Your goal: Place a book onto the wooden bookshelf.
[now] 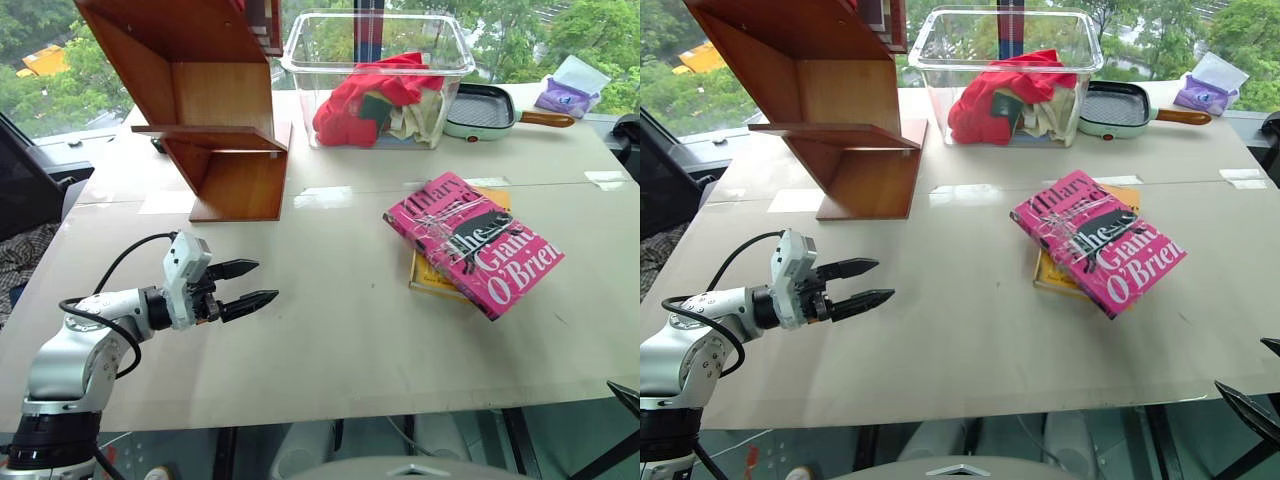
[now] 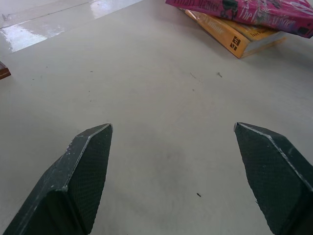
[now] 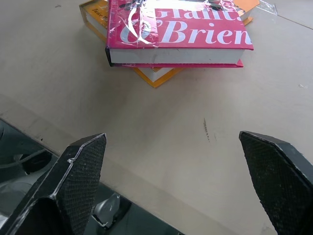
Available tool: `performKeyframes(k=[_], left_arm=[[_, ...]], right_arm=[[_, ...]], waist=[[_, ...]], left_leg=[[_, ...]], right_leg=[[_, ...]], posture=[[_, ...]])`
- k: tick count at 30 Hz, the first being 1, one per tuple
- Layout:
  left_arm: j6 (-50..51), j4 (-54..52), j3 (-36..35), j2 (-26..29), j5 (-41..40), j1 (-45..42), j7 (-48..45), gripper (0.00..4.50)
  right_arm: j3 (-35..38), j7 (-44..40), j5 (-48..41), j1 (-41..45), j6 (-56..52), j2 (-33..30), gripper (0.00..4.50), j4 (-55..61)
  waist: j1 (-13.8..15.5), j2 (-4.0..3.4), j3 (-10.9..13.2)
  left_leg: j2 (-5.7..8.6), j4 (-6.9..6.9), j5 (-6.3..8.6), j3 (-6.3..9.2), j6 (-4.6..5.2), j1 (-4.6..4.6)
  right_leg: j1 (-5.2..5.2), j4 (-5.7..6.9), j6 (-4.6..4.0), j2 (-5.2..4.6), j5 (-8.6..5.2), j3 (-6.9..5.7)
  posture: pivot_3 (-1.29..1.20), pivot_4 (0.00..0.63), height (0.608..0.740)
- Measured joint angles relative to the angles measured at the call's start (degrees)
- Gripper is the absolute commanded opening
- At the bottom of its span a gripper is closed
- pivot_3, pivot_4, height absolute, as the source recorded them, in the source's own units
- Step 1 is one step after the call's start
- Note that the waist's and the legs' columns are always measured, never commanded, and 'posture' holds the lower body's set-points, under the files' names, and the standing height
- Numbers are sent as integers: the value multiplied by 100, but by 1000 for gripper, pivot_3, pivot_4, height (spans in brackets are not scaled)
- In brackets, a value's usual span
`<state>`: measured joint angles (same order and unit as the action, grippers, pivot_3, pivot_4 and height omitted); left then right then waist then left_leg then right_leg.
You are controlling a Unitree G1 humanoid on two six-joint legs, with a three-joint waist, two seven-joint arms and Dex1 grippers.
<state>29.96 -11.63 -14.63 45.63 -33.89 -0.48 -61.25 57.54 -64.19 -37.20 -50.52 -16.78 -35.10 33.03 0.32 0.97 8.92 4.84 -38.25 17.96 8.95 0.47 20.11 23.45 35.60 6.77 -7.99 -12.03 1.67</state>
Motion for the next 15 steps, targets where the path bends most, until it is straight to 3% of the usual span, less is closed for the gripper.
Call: performKeyframes(k=[2, 5, 9, 15], left_arm=[[-11, 3, 0, -2, 2, -11, 4, 4084], [-47, -56, 297, -146, -7, -701, 1, 4084], [-41, -306, 487, -257, -74, -1088, -21, 4084], [79, -610, 837, -425, -224, -1619, 35, 4084]], right_arm=[[0, 8, 0, 3, 11, 2, 4406, 0], [-144, 763, 9, 644, -98, 63, 4406, 140], [-289, 1309, 18, 857, -371, 31, 4406, 329], [-539, 2094, 266, 1389, -1159, -593, 4406, 533]], waist=[[19, 0, 0], [60, 10, 4], [49, 1, 1], [28, 4, 6]], left_leg=[[0, 0, 1, 0, 0, 0], [2, -9, 0, 2, 0, 5], [8, -4, -12, 3, -22, 5], [11, -5, -11, -6, -23, 11]], right_leg=[[0, 0, 0, 0, 0, 0], [-2, 0, 2, -2, 1, -2], [3, 3, -2, 2, 2, -3], [7, -4, -1, 1, 2, 3]], posture=[[0, 150, 725], [0, 150, 725], [0, 150, 725], [0, 150, 725]])
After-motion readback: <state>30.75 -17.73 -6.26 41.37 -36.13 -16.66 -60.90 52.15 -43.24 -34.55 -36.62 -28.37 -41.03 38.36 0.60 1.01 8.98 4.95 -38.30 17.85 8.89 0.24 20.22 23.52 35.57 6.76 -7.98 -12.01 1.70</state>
